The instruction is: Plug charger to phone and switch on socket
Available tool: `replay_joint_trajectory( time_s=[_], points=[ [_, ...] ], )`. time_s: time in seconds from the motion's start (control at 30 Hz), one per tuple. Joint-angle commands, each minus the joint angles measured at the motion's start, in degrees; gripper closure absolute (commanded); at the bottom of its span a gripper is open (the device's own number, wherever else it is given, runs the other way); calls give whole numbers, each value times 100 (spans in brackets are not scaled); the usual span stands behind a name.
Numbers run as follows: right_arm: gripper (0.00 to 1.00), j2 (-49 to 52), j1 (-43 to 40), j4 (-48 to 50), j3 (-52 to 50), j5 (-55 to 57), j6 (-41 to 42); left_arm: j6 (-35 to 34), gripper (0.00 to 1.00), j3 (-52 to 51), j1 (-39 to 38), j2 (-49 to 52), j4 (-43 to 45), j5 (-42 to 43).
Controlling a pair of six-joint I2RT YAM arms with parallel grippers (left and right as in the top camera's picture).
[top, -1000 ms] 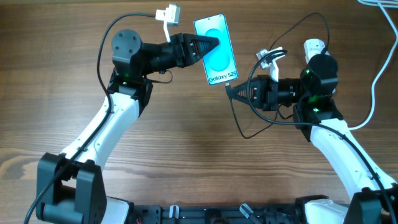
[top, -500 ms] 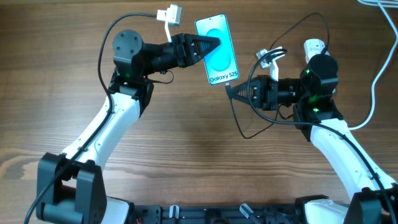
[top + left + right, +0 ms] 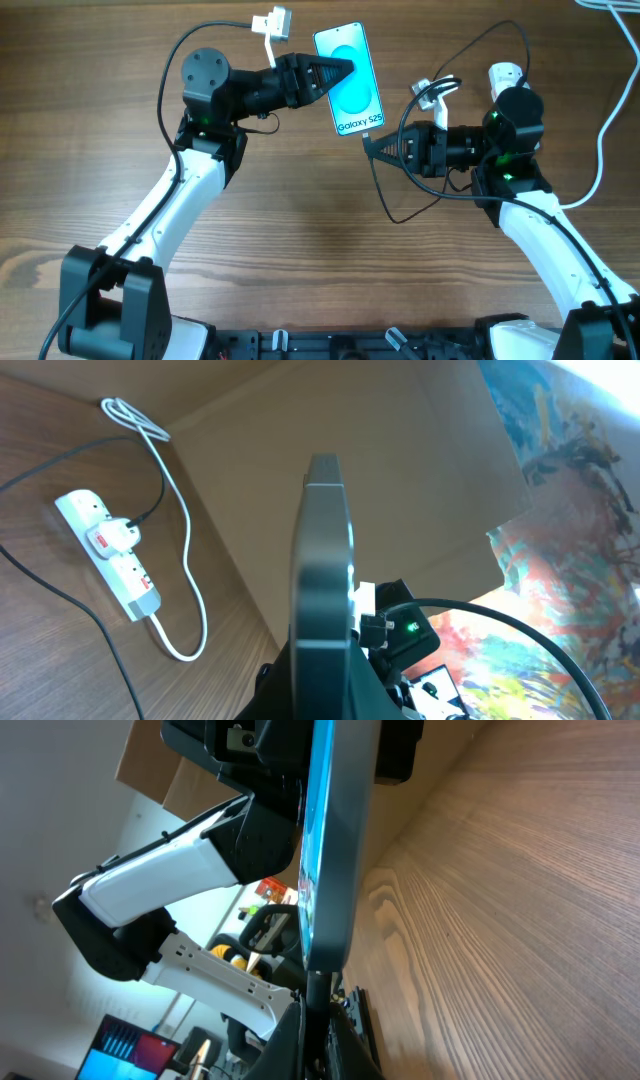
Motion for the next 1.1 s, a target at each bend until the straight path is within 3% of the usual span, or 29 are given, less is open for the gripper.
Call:
replay_joint_trajectory(
  time_s=[0.0, 0.2, 1.07],
  points=[
    [96, 17, -2, 48, 33, -98, 28, -11, 96, 85, -33, -33, 13, -98],
    [96, 17, -2, 72, 33, -94, 20, 249, 96, 85, -33, -33, -317, -101],
    [96, 125, 98, 66, 33, 76, 205, 245, 96, 85, 7, -33, -315, 0]
  ],
)
